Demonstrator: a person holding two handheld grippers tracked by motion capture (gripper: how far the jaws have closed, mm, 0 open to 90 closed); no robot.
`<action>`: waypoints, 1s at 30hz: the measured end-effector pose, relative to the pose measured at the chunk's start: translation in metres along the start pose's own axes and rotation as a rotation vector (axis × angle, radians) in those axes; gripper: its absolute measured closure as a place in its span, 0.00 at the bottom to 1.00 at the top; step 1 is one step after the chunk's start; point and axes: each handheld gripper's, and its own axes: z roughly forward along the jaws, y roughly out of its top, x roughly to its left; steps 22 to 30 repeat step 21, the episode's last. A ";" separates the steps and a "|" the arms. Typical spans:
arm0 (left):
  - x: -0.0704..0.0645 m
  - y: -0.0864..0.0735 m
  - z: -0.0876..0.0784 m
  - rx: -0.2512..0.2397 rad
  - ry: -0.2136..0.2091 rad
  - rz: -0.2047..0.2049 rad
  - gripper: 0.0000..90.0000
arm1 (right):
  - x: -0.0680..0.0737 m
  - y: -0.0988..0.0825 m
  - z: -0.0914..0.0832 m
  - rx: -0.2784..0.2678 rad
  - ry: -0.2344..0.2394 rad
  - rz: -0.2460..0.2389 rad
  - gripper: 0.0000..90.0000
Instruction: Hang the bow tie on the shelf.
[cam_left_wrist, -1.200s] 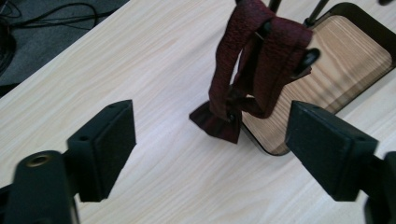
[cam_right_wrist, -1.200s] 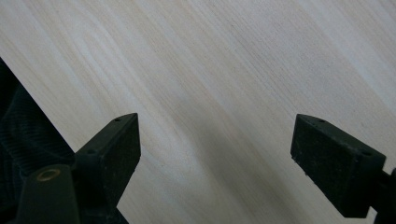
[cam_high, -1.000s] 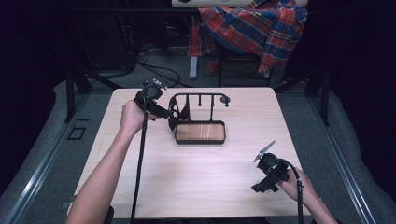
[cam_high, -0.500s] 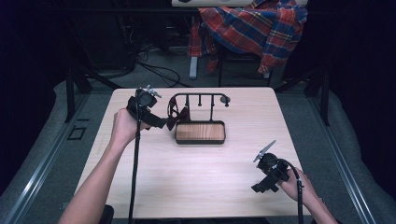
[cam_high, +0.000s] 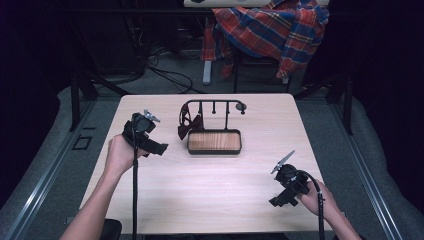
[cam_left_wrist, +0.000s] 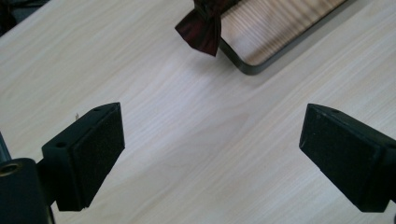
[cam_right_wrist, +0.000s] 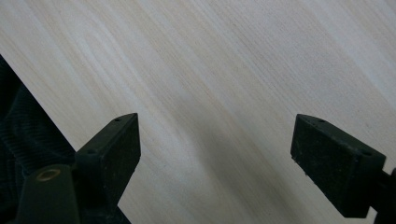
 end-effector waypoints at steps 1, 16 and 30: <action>-0.001 -0.003 0.001 0.004 0.001 0.000 0.08 | 0.000 0.000 0.000 0.000 0.000 0.000 0.18; -0.010 -0.063 0.035 0.098 -0.042 -0.038 0.07 | 0.000 0.002 0.000 0.028 -0.003 -0.024 0.18; -0.007 -0.067 0.037 0.098 -0.045 -0.056 0.04 | 0.000 0.001 -0.001 0.030 -0.006 -0.027 0.18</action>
